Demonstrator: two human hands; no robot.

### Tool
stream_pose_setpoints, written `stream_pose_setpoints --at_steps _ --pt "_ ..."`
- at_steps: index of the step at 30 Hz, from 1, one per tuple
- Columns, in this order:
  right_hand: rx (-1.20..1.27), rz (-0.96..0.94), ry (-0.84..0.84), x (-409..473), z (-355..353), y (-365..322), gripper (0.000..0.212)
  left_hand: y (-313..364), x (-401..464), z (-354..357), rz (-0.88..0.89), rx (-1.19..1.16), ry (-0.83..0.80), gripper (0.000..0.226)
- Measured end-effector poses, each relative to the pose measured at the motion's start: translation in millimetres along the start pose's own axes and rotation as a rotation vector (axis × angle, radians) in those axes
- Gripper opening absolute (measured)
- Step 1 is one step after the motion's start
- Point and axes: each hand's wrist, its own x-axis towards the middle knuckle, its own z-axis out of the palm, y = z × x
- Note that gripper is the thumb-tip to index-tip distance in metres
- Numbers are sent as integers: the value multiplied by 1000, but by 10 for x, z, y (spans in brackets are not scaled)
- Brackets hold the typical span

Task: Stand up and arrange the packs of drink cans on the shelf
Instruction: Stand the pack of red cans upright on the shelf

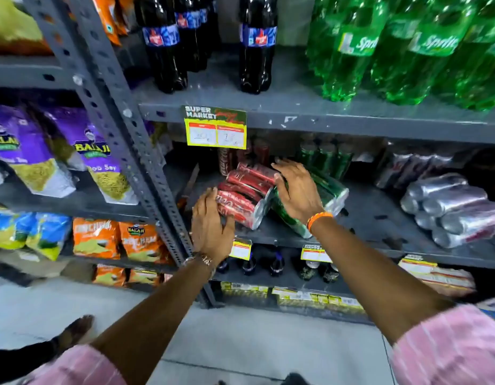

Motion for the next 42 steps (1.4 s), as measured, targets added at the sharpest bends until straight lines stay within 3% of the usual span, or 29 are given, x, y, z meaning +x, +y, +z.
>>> stream_pose_setpoints --at_steps 2,6,11,14,17,20,21,23,25,28,31,34,37,40,42 --pt "-32 52 -69 121 69 -24 40 -33 73 58 -166 -114 -67 69" --pt "-50 208 -180 377 134 -80 39 5 190 205 -287 -200 -159 62" --pt "-67 304 -392 723 291 -63 48 198 368 333 -474 -408 -100 57" --pt "-66 288 -482 891 405 -32 55 286 470 375 -688 -681 -37 52" --pt "-12 346 -610 1082 535 8 60 339 599 428 -959 -1007 -26 38" --pt "37 412 -710 1183 665 50 64 402 676 403 -1087 -1147 -40 10" --pt "56 435 -731 1209 705 71 66 406 714 384 -1114 -1153 -60 13" --pt "128 499 -769 1258 761 97 66 397 809 338 -1138 -1159 -107 38" --pt "207 538 -771 1307 794 125 57 381 889 294 -1135 -1116 -141 49" --pt "308 567 -747 1306 829 165 57 303 944 283 -1062 -990 -135 18" --pt "299 573 -659 1228 821 181 62 160 959 264 -906 -819 -71 18" --pt "316 552 -521 1128 795 147 52 23 967 164 -715 -683 -86 36" --pt "540 515 -388 983 780 64 40 -66 906 61 -535 -480 -62 41" --pt "759 533 -440 866 754 19 45 -123 768 -1 -443 -346 20 51" --pt "775 496 -480 814 721 -11 47 -160 670 -3 -377 -326 26 57"
